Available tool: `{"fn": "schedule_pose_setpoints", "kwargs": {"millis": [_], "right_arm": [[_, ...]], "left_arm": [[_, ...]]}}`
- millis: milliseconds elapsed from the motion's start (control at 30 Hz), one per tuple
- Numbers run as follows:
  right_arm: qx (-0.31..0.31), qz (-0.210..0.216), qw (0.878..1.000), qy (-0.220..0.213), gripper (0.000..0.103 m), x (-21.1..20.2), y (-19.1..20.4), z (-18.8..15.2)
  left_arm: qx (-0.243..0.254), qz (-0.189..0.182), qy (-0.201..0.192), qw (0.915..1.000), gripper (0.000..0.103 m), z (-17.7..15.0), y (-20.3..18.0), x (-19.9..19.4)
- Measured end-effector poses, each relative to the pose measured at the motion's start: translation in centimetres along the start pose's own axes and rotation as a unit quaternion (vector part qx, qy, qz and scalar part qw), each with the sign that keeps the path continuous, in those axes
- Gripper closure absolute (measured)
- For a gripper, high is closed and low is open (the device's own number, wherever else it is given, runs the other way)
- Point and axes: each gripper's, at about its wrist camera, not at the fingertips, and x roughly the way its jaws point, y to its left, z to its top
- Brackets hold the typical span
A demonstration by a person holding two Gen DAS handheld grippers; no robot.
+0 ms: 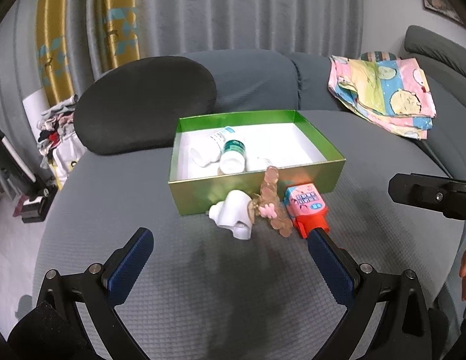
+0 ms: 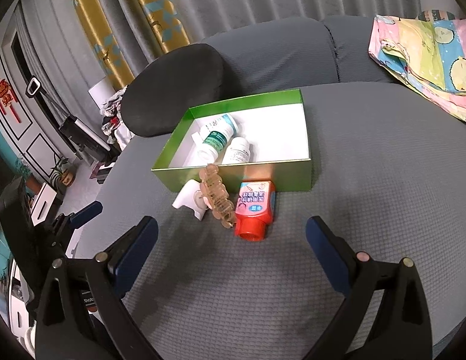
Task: Organize rigid objects
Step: 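Move the right gripper toward the red-capped pink sanitizer bottle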
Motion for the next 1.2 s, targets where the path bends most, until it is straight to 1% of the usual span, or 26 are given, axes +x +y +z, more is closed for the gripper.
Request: {"fn": "schedule_pose_setpoints", "kwargs": {"millis": [400,1000,1100,1200], "right_arm": [[0.012,-0.001,1.000,0.012,0.004,0.9,-1.7,-0.2],[0.030,0.001,0.999,0.043,0.004,3.7,-3.7,-0.5],[0.033,0.002,0.998,0.047,0.004,4.2,-4.1,-0.5],[0.035,0.003,0.998,0.053,0.004,4.8,-4.5,-0.4]], "left_arm": [[0.015,-0.006,0.020,0.9997,0.001,-0.3,-1.6,1.7],[0.028,-0.016,0.055,0.9980,0.001,-1.1,-2.8,4.6],[0.024,-0.022,0.063,0.9975,0.001,-1.3,-2.8,5.1],[0.012,-0.038,0.075,0.9964,0.001,-1.6,-2.6,5.8]]}}
